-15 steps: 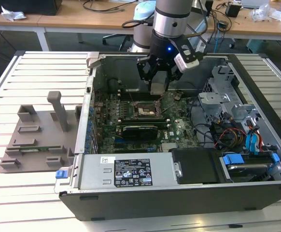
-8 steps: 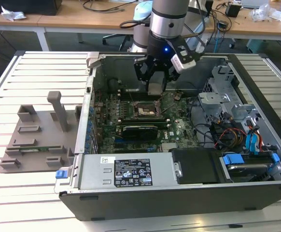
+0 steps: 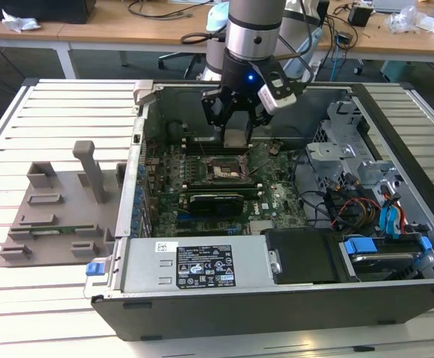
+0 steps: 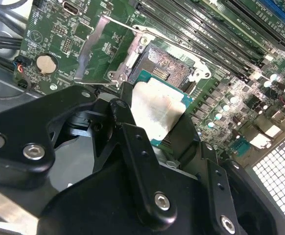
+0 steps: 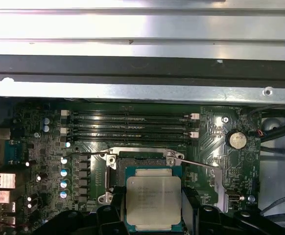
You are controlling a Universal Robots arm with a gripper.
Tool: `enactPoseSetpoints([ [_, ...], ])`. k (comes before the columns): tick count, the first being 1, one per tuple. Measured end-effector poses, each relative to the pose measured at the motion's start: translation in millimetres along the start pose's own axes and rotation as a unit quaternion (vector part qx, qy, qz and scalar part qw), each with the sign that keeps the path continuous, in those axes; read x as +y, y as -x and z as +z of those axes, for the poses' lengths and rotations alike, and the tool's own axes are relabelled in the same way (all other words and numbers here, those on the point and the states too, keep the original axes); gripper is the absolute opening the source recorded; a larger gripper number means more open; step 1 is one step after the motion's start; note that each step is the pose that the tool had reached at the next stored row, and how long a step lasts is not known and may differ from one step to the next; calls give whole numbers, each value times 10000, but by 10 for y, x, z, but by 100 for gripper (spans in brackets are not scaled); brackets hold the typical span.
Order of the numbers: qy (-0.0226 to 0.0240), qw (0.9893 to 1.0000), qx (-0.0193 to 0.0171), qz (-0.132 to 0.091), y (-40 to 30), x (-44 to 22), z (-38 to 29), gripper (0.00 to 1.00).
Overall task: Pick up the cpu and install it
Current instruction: 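Pick up the cpu and move it towards the insertion slot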
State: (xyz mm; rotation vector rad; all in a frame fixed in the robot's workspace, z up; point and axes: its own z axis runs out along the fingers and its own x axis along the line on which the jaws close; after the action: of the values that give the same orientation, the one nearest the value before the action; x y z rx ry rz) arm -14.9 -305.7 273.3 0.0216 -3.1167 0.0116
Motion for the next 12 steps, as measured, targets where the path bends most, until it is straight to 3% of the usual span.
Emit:
enactPoseSetpoints([
  [12, -3, 10000, 0, 0, -8, 0, 5, 55],
])
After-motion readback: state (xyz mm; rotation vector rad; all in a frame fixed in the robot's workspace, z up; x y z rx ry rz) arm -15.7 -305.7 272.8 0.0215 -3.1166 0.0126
